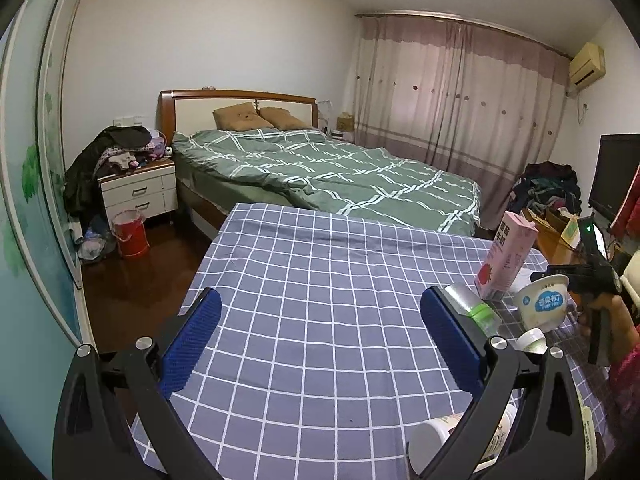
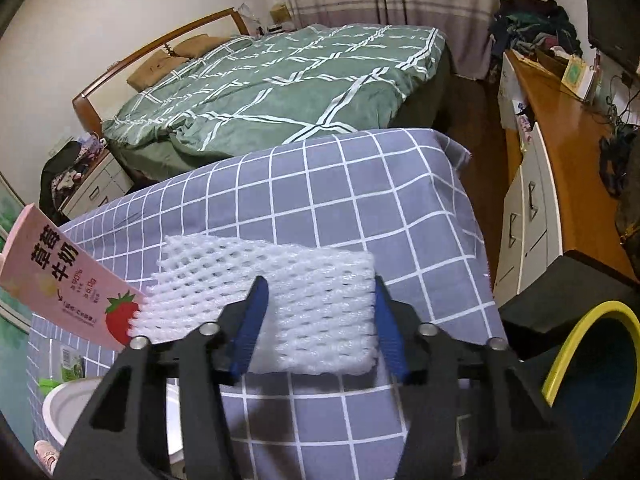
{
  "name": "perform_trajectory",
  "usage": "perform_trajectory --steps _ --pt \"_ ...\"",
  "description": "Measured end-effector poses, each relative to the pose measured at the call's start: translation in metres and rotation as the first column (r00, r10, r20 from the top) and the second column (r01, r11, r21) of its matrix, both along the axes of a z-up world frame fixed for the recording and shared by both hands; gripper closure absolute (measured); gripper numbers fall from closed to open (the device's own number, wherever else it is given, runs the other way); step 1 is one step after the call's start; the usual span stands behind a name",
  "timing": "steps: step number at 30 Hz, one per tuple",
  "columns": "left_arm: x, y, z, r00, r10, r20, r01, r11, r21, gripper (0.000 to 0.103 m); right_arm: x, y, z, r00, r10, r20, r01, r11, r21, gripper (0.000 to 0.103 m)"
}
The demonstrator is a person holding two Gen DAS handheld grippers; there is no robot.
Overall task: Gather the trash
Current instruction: 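Grasp the white foam netting with the right gripper, then carry the foam netting into the yellow bin and open the right gripper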
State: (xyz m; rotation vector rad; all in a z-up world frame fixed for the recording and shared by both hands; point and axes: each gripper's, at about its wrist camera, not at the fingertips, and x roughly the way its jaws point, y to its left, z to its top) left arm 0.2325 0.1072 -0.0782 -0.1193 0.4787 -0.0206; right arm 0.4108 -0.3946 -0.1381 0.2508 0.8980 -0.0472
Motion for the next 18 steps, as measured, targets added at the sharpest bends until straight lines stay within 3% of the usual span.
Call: perform_trajectory --steps 2,4,18 --pt "0.001 0.0 0.0 1.0 -0.003 -0.001 0.003 1.0 -0.001 0.005 -0.002 -0.002 0.005 1.0 -0.012 0.019 0.012 1.0 -0.011 0.084" --pt "0.0 -0.001 0.001 1.0 -0.002 0.0 0.002 1.0 -0.001 0.005 -0.006 -0.006 0.01 0.999 -0.02 0.035 0.02 1.0 0.001 0.09" --pt "-0.002 -0.002 0.001 1.0 -0.003 0.0 0.003 1.0 0.003 0.005 -0.094 -0.044 0.077 0.961 -0.104 0.256 0.105 0.994 0.012 0.092"
